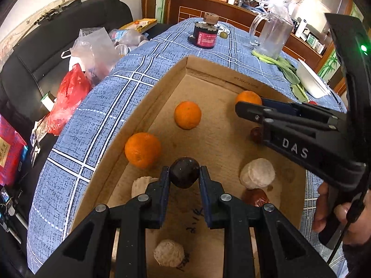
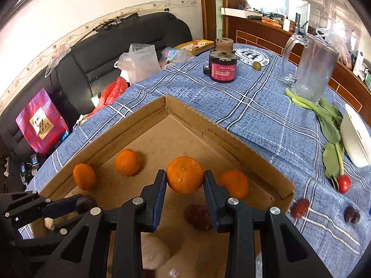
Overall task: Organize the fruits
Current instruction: 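Carry the orange and dark date over the cardboard tray with both tools, then open both tools to drop the orange and dark date into the tray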
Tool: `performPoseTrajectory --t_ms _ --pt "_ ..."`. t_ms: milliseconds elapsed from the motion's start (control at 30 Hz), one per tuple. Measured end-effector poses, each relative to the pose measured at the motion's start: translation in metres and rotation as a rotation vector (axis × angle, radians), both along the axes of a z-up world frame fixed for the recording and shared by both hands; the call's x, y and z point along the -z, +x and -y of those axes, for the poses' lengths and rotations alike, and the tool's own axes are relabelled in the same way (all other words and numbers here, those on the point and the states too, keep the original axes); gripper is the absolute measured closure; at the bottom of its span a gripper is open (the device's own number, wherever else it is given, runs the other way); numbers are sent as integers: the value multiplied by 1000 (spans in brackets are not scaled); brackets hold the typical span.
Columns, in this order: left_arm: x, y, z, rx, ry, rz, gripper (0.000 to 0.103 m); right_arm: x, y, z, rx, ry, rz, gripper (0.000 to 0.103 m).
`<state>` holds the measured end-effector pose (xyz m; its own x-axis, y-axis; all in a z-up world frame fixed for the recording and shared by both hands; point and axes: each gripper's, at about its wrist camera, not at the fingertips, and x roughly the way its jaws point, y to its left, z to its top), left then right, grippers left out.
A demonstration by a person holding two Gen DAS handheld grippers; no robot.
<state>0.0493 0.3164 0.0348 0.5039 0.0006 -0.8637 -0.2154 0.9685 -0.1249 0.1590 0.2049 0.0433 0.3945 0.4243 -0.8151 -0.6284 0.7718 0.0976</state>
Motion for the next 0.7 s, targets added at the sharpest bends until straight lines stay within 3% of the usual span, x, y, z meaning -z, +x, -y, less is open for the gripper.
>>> performPoseTrajectory --t_ms 567,633,700 --pt "9 17 8 23 44 -7 79 20 17 -16 -45 -74 -12 66" --pt "8 16 8 29 42 -9 78 19 17 -15 -37 -77 -11 53" --pt "6 15 7 34 32 -4 69 16 15 -14 -36 -76 -6 46"
